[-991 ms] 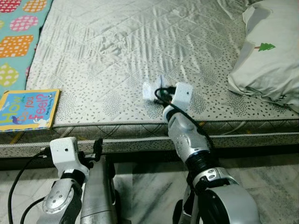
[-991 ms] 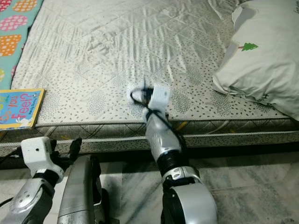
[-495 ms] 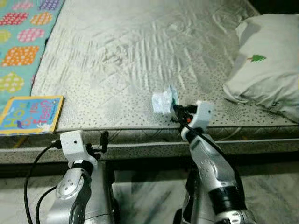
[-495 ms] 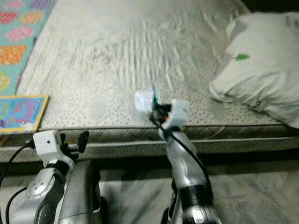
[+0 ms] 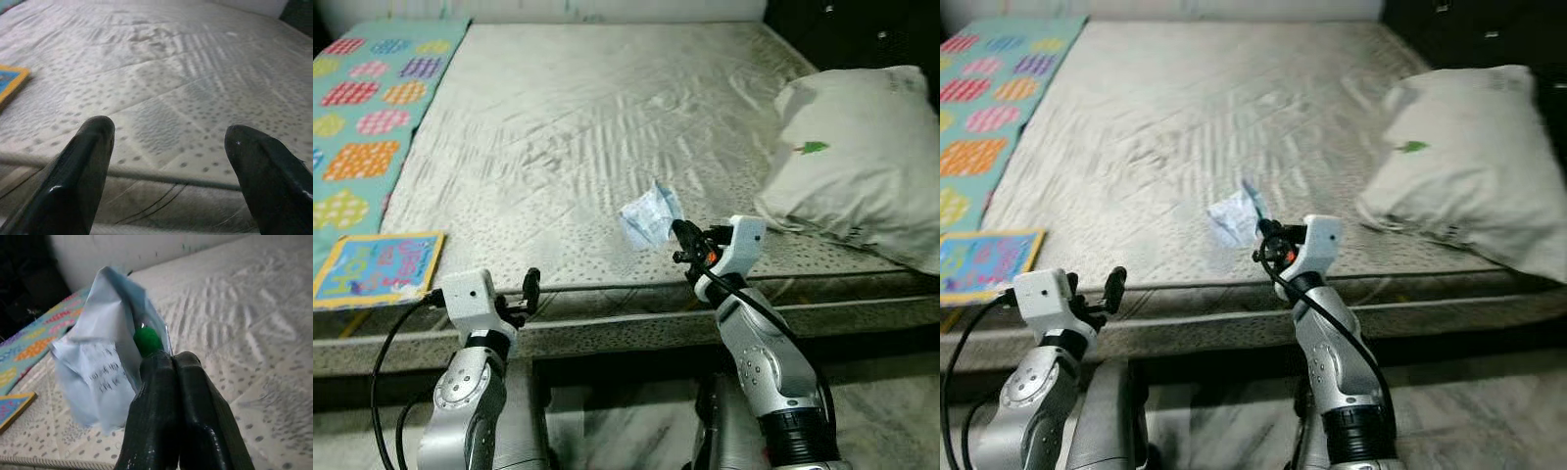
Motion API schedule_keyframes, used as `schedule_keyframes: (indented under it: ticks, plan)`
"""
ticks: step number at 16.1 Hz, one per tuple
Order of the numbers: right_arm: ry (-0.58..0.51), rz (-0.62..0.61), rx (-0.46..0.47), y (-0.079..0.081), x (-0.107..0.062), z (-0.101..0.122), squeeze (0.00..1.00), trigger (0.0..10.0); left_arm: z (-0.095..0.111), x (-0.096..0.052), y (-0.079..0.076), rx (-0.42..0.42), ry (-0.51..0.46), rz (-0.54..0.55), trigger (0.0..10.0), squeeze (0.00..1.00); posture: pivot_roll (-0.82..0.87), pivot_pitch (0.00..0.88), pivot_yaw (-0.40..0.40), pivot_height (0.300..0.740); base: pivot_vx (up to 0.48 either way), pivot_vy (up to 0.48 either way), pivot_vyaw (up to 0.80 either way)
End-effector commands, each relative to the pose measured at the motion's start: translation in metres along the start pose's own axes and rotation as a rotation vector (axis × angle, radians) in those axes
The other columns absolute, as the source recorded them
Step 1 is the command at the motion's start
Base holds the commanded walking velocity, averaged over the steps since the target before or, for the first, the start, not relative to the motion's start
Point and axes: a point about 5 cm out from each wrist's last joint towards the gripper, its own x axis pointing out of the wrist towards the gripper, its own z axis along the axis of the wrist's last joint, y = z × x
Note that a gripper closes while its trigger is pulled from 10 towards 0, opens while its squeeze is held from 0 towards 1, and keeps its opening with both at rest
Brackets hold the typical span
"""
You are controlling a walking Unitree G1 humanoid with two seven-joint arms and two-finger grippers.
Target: Clean up the room
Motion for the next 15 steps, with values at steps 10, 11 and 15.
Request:
schedule_keyframes:
  ticks: [10,11,15]
  plan:
    - [-0.044,0.099,-0.009,0.0118,-0.0005,0.0126,0.00,10.0,-0.0011,0.0077,-0.0008,0.007,-0.024,-0.006,10.0,0.00,-0.07,0.000,-0.017,0.587,0.000,0.000,-0.20]
    - [-0.045,0.101,-0.006,0.0119,-0.0003,0.0130,0.00,10.0,-0.0012,0.0077,-0.0007,0.007,-0.024,-0.005,10.0,0.00,-0.07,0.000,-0.017,0.587,0.000,0.000,0.00]
    - [-0.059,0.109,-0.016,0.0113,0.0017,0.0173,0.00,10.0,-0.0018,0.0087,-0.0003,0.006,-0.026,-0.004,10.0,0.00,-0.07,0.000,-0.020,0.636,0.000,0.000,0.00]
